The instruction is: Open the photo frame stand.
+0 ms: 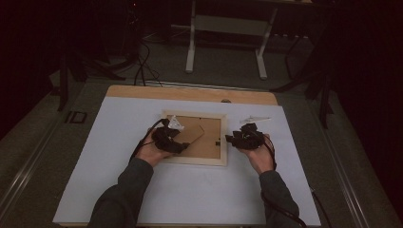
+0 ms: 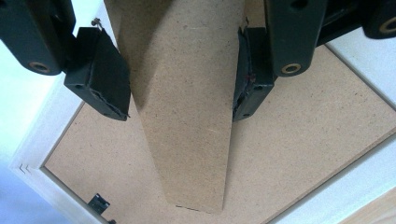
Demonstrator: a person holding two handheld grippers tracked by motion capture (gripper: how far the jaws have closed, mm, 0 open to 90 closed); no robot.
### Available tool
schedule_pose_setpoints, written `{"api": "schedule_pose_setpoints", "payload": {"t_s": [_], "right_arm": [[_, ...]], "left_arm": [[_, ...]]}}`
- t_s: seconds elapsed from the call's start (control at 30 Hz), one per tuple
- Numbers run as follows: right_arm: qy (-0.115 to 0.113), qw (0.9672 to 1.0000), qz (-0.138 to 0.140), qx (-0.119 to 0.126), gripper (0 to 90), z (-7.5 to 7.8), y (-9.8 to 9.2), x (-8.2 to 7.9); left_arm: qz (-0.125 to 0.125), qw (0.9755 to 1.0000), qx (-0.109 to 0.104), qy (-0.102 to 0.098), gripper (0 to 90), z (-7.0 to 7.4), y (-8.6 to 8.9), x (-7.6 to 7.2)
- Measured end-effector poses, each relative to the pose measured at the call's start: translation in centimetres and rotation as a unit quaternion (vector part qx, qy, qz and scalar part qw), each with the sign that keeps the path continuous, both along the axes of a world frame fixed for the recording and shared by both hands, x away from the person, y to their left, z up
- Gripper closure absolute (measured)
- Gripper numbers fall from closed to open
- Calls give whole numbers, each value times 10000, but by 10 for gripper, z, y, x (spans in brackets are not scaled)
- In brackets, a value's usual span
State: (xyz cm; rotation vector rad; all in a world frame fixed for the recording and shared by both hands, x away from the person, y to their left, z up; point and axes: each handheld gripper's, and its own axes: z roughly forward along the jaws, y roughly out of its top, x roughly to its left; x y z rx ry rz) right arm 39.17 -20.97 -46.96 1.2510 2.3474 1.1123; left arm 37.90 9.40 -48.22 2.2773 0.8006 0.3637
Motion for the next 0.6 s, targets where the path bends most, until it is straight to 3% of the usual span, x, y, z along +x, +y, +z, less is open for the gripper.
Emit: {"api": "schedule_pose_setpoints", "payload": {"t_s": [0.6], "right_arm": [[274, 9993, -134, 202, 551, -3, 6, 18]], "left_arm": [[55, 9992, 20, -391, 410, 1, -1, -14]]}}
